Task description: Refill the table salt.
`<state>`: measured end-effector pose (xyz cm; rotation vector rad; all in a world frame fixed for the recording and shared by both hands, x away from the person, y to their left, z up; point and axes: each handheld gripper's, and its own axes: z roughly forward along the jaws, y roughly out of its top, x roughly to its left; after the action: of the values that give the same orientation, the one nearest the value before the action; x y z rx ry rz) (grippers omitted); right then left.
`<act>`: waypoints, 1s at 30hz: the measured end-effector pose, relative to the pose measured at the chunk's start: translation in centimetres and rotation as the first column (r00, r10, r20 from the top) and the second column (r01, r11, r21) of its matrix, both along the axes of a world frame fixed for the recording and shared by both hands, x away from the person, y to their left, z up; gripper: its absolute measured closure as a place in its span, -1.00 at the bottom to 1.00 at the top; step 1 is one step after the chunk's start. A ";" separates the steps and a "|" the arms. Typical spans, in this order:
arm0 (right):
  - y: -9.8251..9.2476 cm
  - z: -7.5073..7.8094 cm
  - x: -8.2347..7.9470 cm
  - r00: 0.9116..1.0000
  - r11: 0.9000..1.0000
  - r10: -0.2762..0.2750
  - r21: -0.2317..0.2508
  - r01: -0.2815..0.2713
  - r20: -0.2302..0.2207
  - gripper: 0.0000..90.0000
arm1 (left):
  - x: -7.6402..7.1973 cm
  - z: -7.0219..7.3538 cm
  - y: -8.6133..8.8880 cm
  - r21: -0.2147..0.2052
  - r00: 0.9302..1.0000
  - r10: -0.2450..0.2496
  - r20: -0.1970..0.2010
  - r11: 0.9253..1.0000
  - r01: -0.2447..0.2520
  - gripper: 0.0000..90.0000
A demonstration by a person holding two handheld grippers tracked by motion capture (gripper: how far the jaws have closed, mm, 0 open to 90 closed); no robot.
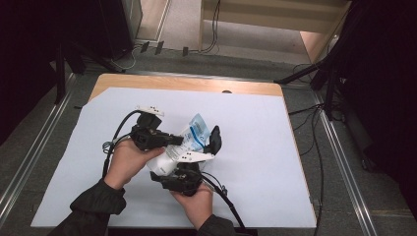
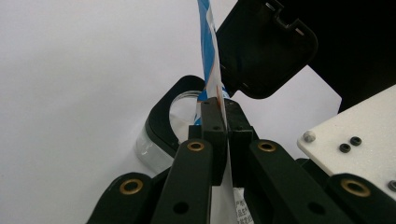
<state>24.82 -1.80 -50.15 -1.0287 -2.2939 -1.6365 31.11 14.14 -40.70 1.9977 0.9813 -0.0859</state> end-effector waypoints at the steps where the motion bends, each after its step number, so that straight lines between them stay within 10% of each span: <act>1: 0.0 0.0 0.0 1.000 1.000 0.000 0.001 0.000 -0.002 0.35 | 0.0 0.0 0.0 0.003 1.000 0.003 0.003 1.000 -0.003 1.00; 30: -0.1 0.1 0.1 1.000 1.000 0.012 0.008 -0.012 -0.013 0.36 | -0.2 0.1 -0.1 0.010 1.000 0.007 0.015 1.000 -0.007 1.00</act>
<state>24.96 -1.93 -50.10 -1.0193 -2.2785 -1.6284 30.94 14.04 -40.56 2.0012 0.9804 -0.0619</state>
